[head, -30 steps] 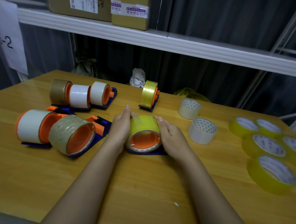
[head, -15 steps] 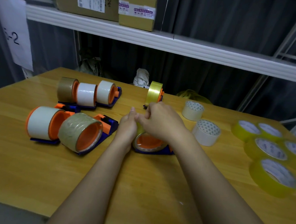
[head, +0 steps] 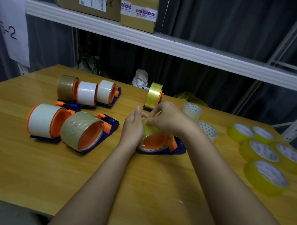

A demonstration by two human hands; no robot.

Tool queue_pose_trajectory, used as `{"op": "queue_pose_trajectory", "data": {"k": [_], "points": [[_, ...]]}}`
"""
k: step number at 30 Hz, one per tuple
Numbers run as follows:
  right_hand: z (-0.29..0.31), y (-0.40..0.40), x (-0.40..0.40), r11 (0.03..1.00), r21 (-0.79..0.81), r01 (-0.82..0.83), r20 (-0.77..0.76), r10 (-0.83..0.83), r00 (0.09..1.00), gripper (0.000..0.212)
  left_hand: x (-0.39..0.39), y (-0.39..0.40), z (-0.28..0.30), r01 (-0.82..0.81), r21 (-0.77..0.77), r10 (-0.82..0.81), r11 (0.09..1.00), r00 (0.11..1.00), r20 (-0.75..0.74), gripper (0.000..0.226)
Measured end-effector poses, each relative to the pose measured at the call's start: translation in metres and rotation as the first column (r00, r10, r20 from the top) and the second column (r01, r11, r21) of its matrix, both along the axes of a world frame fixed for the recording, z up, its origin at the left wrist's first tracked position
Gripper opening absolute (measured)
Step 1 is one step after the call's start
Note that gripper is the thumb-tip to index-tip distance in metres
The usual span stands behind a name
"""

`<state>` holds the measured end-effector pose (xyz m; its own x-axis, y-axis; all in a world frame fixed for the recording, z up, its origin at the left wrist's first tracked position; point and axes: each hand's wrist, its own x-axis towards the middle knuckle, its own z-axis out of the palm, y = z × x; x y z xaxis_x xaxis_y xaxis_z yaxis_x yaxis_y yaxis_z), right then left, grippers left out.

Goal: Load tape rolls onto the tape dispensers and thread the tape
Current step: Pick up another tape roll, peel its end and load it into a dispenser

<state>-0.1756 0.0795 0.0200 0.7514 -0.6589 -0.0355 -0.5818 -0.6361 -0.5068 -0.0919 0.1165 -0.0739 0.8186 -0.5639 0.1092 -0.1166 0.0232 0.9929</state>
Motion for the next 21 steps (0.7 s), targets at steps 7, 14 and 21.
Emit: {"op": "queue_pose_trajectory", "data": {"k": [7,14,21], "points": [[-0.001,-0.008,0.004,0.997,0.044,-0.063,0.023,0.063,0.998,0.017,-0.002,0.001,0.0,0.016,0.003,-0.016,1.0,1.0,0.024,0.042],[0.005,-0.017,0.004,0.971,0.24,-0.005,0.061,-0.01,0.998,0.021,-0.002,0.002,-0.001,0.031,-0.005,-0.03,1.0,0.999,0.017,0.043],[0.002,-0.022,-0.001,0.963,0.264,0.057,0.083,-0.082,0.993,0.038,-0.002,0.001,-0.003,0.021,-0.009,-0.021,1.0,0.999,0.038,0.05]]}}
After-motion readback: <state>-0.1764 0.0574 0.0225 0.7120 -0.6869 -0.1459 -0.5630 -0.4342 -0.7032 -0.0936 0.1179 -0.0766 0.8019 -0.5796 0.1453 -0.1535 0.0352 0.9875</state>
